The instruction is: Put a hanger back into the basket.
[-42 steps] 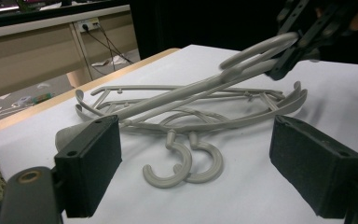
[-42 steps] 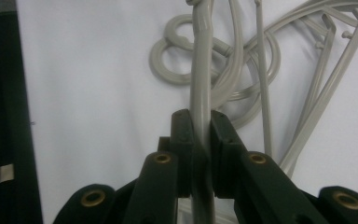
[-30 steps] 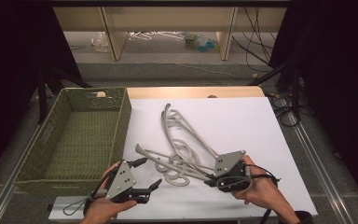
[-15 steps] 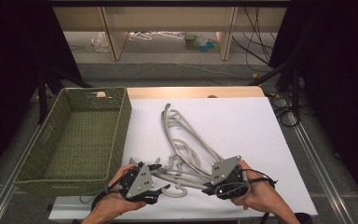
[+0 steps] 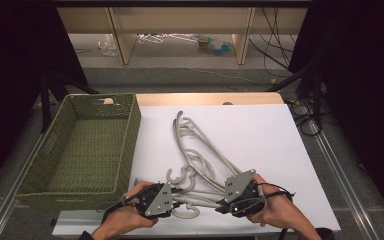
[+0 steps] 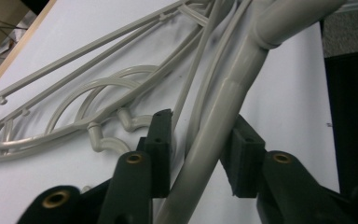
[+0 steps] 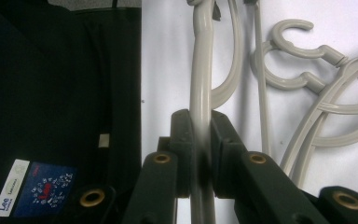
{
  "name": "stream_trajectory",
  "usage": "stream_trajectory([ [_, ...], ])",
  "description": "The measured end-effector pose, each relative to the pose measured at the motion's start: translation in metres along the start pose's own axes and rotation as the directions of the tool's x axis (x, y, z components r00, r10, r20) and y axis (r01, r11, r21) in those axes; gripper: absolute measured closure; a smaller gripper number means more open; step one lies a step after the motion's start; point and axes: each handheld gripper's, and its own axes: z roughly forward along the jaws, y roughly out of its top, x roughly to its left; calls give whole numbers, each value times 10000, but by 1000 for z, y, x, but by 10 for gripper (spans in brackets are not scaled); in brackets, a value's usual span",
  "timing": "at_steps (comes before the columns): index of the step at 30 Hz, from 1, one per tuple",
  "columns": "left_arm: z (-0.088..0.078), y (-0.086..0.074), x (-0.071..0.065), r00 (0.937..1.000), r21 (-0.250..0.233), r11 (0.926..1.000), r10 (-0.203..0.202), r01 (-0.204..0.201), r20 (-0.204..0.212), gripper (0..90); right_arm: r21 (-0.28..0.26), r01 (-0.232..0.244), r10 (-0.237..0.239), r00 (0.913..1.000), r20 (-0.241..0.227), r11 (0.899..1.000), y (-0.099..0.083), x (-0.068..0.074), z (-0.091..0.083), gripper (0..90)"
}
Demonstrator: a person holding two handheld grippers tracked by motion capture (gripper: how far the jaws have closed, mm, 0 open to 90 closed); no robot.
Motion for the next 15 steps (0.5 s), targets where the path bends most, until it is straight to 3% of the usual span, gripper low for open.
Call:
stream_trajectory([
  [3, -2, 3, -1, 9988, 171, 9989, 440, -443, 201, 693, 21, -11, 11, 10000, -88, 10000, -1, 0, 0, 818],
  [7, -6, 7, -2, 9974, 140, 9983, 562, -569, 456, 722, -173, -39, 38, 9999, -96, 9998, -3, -1, -2, 803],
  [9, -8, 10, -4, 9956, 61, 9990, 440, -447, 826, 746, -339, -66, 63, 10000, -70, 9994, -4, -3, -5, 783],
  [12, -11, 13, -4, 9940, 122, 9986, 506, -520, 968, 759, -424, -85, 85, 10000, -7, 9991, -5, -5, -5, 769],
  [15, -14, 14, -6, 9920, -34, 9998, 179, -176, 1253, 776, -544, -289, 294, 9995, 97, 9981, -5, -5, -7, 744],
])
